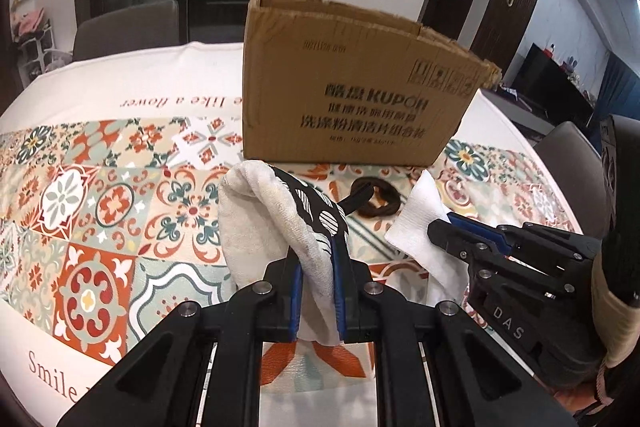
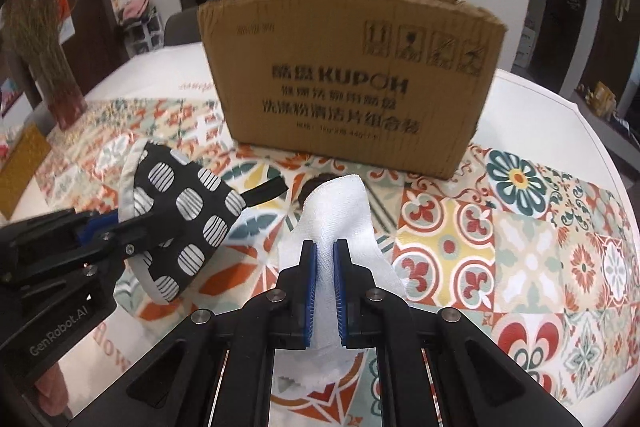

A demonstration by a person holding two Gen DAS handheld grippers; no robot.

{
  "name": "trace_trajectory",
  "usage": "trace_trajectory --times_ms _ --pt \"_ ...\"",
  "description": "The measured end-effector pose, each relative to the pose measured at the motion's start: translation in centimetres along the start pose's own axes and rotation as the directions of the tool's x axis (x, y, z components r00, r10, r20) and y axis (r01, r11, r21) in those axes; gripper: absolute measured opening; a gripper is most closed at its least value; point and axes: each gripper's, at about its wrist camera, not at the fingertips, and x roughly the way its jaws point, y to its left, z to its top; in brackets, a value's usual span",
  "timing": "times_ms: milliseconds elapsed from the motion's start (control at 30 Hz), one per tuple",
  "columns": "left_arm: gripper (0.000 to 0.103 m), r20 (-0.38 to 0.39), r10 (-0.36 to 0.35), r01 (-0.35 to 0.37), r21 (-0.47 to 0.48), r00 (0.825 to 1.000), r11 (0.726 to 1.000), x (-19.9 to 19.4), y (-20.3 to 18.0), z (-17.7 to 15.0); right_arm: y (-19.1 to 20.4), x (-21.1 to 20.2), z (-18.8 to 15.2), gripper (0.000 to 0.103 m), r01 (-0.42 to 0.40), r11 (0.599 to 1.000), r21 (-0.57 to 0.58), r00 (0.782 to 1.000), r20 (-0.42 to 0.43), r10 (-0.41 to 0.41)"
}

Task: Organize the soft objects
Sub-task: 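Lift and carry the bag and cloth in both grippers over the box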

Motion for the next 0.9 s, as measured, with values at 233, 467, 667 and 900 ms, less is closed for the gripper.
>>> trace_trajectory --times_ms 233,467,667,900 --pt "0.014 0.053 -0.003 0.002 0.022 0.999 1.000 -1.8 -0.7 0.8 -0.2 -2.4 0.6 0.010 -0.018 0.999 0.041 0.998 0.060 0.016" --pt "0.014 0.093 -0.011 0.008 0.033 0.996 0.999 -3.2 -1.2 1.3 -0.2 -4.8 1.1 0.010 -0.024 0.998 0.060 0.992 0.125 0.016" --pt "0.014 0.121 -0.015 0.011 0.040 0.993 0.999 -4.1 -1.3 1.6 -0.5 -5.9 1.6 0.010 -0.026 0.997 0.071 0.988 0.153 0.015" --pt "0.014 0.152 -0.031 0.024 0.049 0.988 0.999 -5.4 -1.5 2.4 -0.3 -7.7 2.3 0.010 -0.009 0.998 0.066 0.980 0.201 -0.005"
